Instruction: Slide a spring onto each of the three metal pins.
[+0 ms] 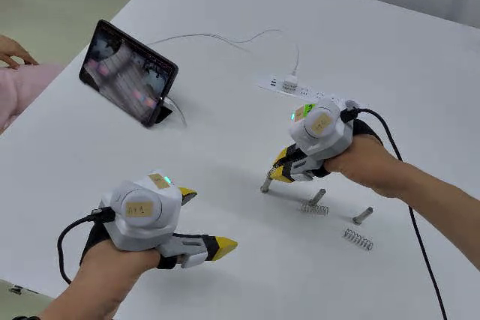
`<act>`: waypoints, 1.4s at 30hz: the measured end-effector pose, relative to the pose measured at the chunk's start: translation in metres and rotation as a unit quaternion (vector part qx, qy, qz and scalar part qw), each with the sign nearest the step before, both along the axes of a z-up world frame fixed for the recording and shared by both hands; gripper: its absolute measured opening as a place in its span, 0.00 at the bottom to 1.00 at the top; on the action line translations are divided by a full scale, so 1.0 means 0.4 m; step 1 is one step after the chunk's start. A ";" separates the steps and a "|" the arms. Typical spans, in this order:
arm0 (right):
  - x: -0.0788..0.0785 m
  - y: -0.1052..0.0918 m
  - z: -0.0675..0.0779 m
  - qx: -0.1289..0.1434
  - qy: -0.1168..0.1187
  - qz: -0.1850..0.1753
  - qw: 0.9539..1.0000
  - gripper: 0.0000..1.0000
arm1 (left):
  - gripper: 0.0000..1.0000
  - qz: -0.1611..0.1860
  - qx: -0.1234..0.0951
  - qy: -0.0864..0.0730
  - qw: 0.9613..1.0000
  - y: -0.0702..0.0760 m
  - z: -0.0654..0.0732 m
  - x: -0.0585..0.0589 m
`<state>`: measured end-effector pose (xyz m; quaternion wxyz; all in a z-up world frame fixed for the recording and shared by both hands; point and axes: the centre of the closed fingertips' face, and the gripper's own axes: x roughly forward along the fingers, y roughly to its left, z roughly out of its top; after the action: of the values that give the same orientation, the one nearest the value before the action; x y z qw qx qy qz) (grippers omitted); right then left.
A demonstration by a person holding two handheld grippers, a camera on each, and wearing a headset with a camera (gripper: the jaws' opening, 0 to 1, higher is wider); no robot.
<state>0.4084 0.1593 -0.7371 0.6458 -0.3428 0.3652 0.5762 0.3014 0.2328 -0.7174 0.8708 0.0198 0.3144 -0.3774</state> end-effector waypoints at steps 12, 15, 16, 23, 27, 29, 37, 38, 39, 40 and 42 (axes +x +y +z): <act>0.003 0.009 -0.030 -0.011 0.008 0.007 1.000 0.13 | 0.69 -0.002 -0.002 -0.001 1.000 -0.007 0.005 0.000; 0.002 0.011 -0.037 -0.013 0.009 0.009 1.000 0.13 | 0.69 -0.003 -0.003 -0.001 1.000 -0.009 0.007 0.000; 0.004 0.012 -0.041 -0.013 0.010 0.009 1.000 0.13 | 0.69 -0.003 -0.003 -0.001 1.000 -0.010 0.007 0.001; 0.000 0.015 -0.061 -0.017 0.015 0.013 1.000 0.13 | 0.69 -0.003 -0.003 0.000 1.000 -0.009 0.006 0.001; -0.001 0.011 -0.079 -0.025 0.016 0.022 0.999 0.13 | 0.69 -0.003 -0.002 0.001 1.000 -0.008 0.005 0.000; -0.001 0.012 -0.083 -0.025 0.018 0.022 0.999 0.13 | 0.69 -0.002 -0.002 0.002 1.000 -0.006 0.005 0.000; -0.003 0.012 -0.108 -0.028 0.022 0.018 0.999 0.13 | 0.69 -0.001 -0.001 0.006 1.000 -0.004 -0.002 -0.003; -0.003 0.013 -0.110 -0.028 0.023 0.017 0.999 0.13 | 0.69 -0.001 -0.001 0.006 1.000 -0.005 -0.002 -0.003; -0.003 0.014 -0.112 -0.028 0.023 0.016 0.999 0.13 | 0.69 -0.001 -0.002 0.006 1.000 -0.005 -0.002 -0.003; -0.005 0.014 -0.116 -0.029 0.024 0.016 0.999 0.13 | 0.69 -0.001 -0.001 0.007 1.000 -0.005 -0.002 -0.003; -0.006 0.015 -0.119 -0.030 0.024 0.018 0.999 0.13 | 0.69 -0.001 -0.001 0.006 1.000 -0.005 -0.001 -0.003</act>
<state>0.4060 0.1651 -0.7849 0.6160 -0.3545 0.3916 0.5844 0.3002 0.2307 -0.7180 0.8683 0.0165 0.3195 -0.3792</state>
